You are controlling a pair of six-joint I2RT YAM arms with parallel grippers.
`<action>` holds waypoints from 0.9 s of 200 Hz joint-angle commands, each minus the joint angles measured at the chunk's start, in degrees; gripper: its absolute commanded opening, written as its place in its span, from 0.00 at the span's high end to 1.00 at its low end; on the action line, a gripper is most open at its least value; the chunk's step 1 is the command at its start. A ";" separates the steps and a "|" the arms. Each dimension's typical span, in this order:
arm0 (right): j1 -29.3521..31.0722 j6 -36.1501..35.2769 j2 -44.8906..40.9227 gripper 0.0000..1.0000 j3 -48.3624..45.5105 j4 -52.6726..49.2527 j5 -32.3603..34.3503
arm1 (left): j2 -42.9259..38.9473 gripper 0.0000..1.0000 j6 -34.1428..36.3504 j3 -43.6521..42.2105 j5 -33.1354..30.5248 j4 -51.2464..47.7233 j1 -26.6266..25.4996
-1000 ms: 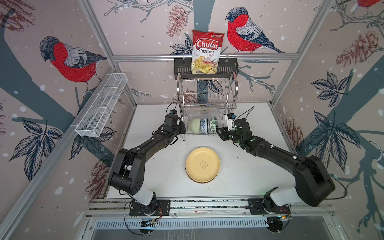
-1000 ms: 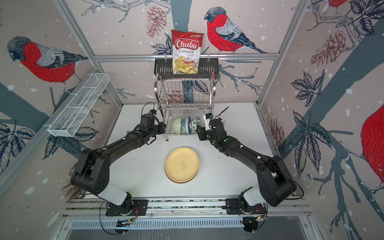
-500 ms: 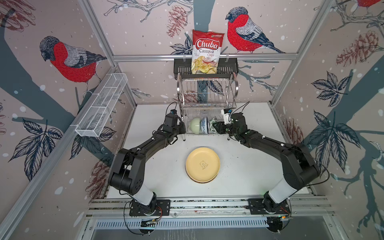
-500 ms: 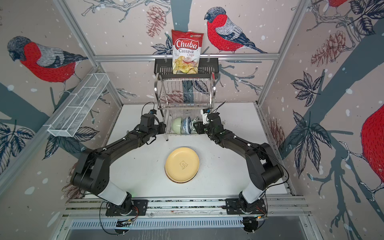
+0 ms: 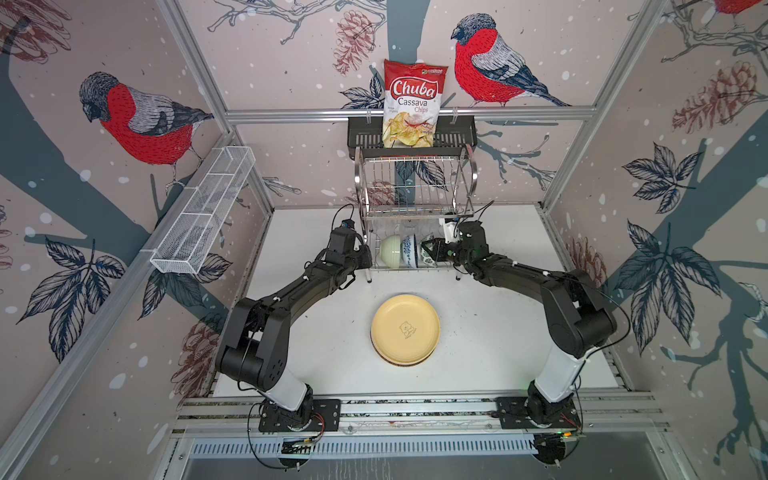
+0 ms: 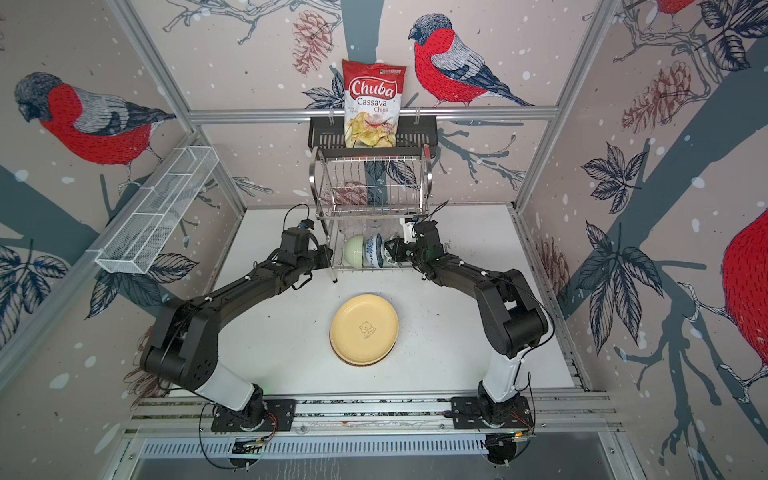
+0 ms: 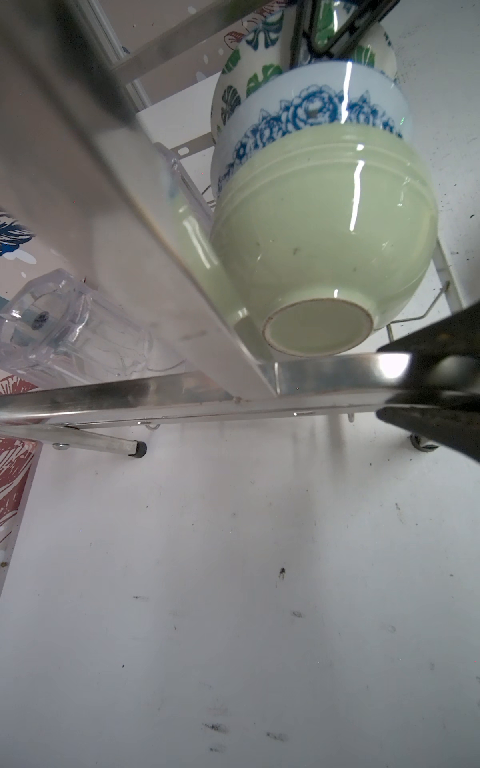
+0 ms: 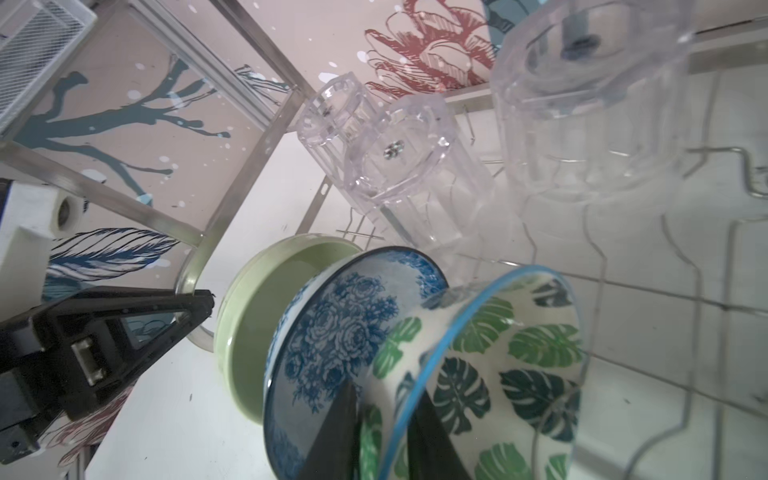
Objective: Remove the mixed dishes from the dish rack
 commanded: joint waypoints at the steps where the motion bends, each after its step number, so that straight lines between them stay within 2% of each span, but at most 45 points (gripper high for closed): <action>1: -0.45 3.63 1.36 0.81 -0.26 4.27 -1.92 | -0.44 0.91 -5.06 0.38 1.06 1.82 -0.02; 110: -3.62 14.87 4.07 0.95 -5.93 18.47 -7.71 | -0.16 0.91 -4.79 0.13 1.23 2.06 -0.06; 180: -5.18 23.59 4.44 0.98 -8.85 31.03 -12.00 | -0.85 0.91 -5.06 -0.74 1.12 2.37 -0.01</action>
